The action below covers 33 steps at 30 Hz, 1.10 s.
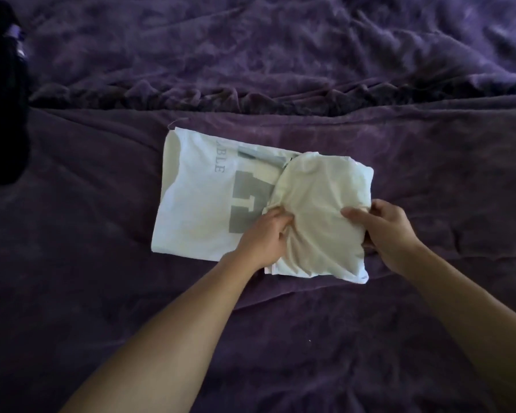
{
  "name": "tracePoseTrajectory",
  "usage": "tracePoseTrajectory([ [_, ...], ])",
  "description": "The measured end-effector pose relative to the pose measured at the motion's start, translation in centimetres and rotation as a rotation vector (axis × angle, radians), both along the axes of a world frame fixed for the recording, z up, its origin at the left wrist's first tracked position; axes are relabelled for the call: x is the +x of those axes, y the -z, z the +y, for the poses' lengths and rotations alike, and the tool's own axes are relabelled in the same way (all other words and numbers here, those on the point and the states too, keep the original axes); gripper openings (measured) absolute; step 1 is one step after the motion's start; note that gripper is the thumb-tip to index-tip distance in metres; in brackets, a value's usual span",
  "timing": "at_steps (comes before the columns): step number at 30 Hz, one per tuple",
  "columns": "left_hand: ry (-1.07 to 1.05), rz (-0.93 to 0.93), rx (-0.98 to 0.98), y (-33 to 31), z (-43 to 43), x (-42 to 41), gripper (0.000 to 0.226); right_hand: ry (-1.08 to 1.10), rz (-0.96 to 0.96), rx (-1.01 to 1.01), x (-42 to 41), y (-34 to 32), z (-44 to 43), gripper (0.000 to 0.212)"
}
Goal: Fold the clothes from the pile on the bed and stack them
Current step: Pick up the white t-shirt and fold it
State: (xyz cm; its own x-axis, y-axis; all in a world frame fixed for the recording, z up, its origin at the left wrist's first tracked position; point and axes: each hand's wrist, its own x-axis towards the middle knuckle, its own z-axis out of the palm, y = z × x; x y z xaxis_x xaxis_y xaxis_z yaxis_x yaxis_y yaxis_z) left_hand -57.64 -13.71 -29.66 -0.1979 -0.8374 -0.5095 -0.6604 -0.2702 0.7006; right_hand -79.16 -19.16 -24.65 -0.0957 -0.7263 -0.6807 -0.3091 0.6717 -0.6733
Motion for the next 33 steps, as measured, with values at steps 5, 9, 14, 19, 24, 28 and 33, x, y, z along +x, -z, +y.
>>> tracePoseTrajectory([
  [5, -0.522, 0.003, -0.019, -3.5, 0.6, 6.2, 0.035, -0.077, -0.137, -0.097, 8.1, -5.5, 0.7, 0.027],
  [9, -0.630, -0.271, 0.012, -5.0, 2.9, 14.4, 0.044, -0.149, -0.094, -0.108, 16.9, -5.7, 0.0, 0.027],
  [14, -0.688, -0.291, -0.019, -4.9, 6.8, 21.1, 0.036, -0.331, 0.020, -0.116, 27.3, -1.4, -0.2, 0.025],
  [19, -0.746, -0.274, -0.043, -3.7, 8.7, 23.2, 0.031, -0.676, 0.095, 0.012, 30.6, 2.1, 1.4, 0.023],
  [24, -0.562, -0.319, -0.259, -5.0, 5.2, 21.9, 0.036, -0.662, 0.422, -0.451, 23.6, 0.1, 2.2, 0.025],
  [28, -0.175, -0.418, -0.548, -5.3, -1.6, 20.3, 0.051, -0.803, 0.834, -0.701, 19.3, -0.1, -2.0, 0.059],
  [33, 0.142, -0.509, -0.217, -2.0, -9.5, 19.6, 0.083, -0.931, 0.764, -0.331, 19.4, 2.7, -7.3, 0.098],
])
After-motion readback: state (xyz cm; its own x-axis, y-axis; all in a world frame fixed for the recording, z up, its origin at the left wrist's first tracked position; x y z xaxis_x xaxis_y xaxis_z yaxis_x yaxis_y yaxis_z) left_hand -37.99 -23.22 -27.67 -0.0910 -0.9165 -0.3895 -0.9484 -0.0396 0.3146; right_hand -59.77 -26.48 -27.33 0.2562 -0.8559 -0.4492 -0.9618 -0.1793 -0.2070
